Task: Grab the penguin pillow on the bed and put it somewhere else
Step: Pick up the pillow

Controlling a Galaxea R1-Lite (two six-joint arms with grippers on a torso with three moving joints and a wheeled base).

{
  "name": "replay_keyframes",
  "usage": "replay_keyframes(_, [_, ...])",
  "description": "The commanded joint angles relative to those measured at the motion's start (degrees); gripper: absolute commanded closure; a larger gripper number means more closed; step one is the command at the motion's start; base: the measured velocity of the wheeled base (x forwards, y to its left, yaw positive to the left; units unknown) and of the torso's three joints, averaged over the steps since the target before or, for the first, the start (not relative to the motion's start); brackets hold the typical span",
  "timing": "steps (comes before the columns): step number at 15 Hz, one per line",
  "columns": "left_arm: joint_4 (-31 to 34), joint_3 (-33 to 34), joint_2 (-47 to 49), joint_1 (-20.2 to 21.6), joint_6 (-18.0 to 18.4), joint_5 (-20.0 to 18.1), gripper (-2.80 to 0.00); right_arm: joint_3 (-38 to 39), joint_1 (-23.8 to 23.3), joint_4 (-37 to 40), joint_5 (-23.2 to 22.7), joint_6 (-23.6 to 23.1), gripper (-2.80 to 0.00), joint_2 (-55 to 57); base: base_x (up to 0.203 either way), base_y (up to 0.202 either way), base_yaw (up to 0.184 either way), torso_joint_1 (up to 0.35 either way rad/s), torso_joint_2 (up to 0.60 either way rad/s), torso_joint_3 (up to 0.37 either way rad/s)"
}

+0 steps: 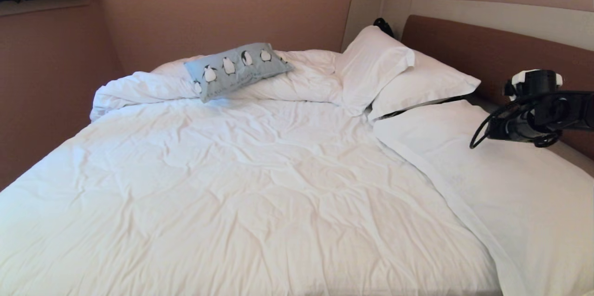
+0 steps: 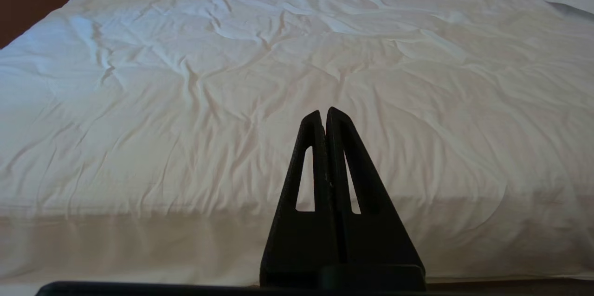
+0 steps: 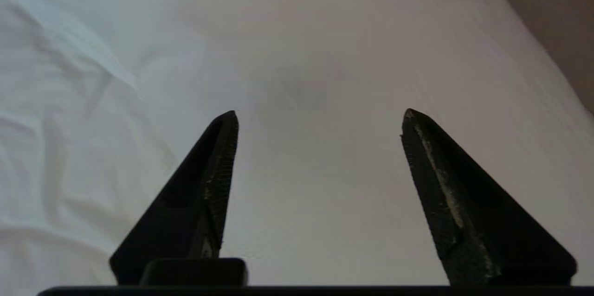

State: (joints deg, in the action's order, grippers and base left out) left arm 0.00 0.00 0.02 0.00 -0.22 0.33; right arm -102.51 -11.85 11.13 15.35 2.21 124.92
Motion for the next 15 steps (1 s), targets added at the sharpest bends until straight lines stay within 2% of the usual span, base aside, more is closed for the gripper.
replay_keyframes(1, [0.0, 0.0, 0.0, 0.0, 0.0, 0.0, 0.00, -0.7, 0.0, 14.8, 0.0, -1.2, -2.80, 0.8, 0.000, 0.000, 0.000, 0.000, 0.00, 0.000])
replay_keyframes(7, [0.0, 0.0, 0.0, 0.0, 0.0, 0.0, 0.00, -1.6, 0.6, 15.4, -0.2, -2.1, -2.80, 5.2, 0.000, 0.000, 0.000, 0.000, 0.00, 0.000])
replay_keyframes(15, [0.0, 0.0, 0.0, 0.0, 0.0, 0.0, 0.00, -8.1, 0.6, 19.2, -0.1, -1.0, -2.80, 16.0, 0.000, 0.000, 0.000, 0.000, 0.00, 0.000])
